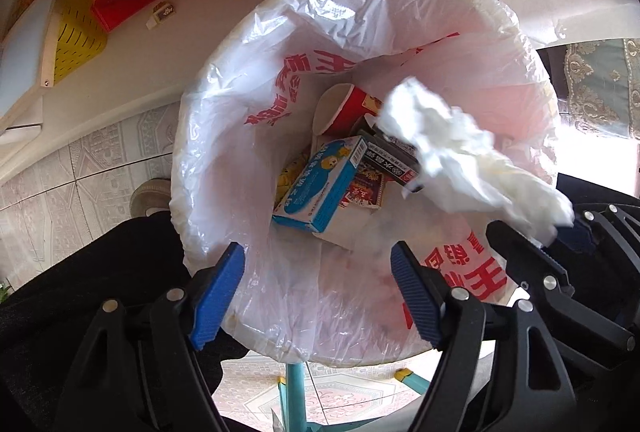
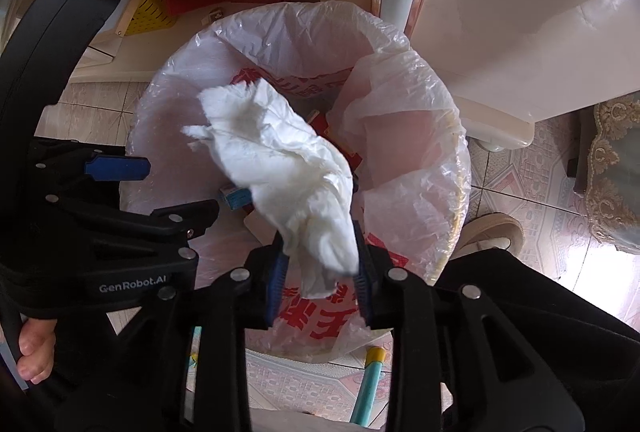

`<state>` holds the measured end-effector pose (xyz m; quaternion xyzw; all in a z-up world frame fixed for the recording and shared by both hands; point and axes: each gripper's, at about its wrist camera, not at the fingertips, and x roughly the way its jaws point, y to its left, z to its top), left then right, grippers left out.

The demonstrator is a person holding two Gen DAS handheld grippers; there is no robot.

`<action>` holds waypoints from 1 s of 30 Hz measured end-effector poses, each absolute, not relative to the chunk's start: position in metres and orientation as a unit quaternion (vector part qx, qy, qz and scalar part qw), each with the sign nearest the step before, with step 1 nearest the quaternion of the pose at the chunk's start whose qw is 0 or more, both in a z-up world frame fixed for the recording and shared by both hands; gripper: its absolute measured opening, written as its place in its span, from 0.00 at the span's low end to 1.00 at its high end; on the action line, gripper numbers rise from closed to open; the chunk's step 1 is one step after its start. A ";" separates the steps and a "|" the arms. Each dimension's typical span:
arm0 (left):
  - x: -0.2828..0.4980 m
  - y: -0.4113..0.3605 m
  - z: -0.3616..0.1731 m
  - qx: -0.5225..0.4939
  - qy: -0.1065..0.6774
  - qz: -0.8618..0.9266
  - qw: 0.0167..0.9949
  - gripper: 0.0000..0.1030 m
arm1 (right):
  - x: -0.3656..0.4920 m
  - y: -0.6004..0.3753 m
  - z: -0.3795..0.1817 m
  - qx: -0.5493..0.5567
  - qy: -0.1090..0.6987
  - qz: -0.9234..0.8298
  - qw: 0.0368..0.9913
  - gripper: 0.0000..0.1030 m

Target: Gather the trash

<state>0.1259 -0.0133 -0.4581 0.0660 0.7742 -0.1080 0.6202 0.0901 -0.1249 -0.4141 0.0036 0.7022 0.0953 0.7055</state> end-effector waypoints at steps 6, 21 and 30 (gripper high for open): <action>0.127 -0.008 -0.457 0.060 0.771 -0.099 0.627 0.72 | 0.091 -0.129 -0.414 0.014 0.704 0.088 0.704 0.47; 0.117 -0.014 -0.437 0.109 0.740 -0.059 0.661 0.73 | 0.088 -0.133 -0.401 0.000 0.701 0.066 0.710 0.60; 0.100 -0.016 -0.403 0.109 0.710 -0.030 0.695 0.73 | 0.072 -0.132 -0.365 -0.037 0.668 0.035 0.742 0.65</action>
